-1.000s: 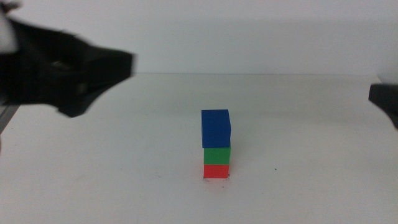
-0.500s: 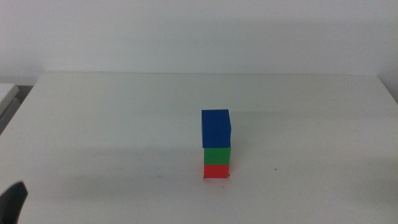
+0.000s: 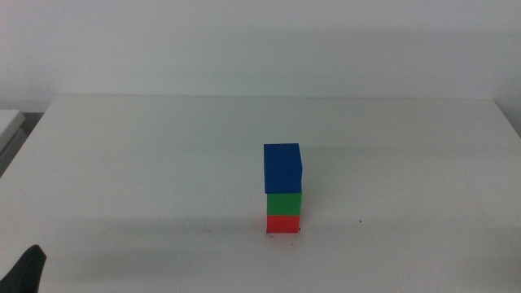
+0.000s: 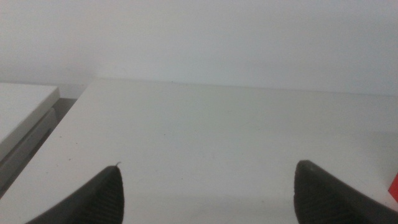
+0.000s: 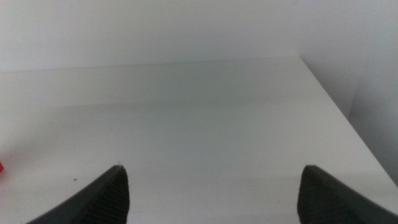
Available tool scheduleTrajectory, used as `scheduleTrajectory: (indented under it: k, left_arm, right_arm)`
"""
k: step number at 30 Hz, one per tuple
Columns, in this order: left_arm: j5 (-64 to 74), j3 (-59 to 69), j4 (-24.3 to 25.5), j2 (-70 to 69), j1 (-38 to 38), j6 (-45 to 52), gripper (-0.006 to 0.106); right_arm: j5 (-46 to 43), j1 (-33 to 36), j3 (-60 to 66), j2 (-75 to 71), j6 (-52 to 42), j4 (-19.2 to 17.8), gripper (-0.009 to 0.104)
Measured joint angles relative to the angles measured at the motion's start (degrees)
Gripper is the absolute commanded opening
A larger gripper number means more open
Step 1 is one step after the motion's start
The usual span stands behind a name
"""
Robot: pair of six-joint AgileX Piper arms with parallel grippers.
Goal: Stack red cubes first, then green, then blue cubes in a specific spot.
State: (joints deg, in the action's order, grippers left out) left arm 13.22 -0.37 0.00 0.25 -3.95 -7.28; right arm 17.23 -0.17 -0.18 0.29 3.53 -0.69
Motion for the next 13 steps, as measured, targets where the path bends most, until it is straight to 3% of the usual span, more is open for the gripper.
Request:
scheduleTrajectory:
  k: [13]
  left_arm:
    - [-1.1, 0.4, 1.4, 0.0, 0.0, 0.0, 0.094]
  right_arm:
    - [-0.6, 0.0, 0.0, 0.0, 0.0, 0.0, 0.093]
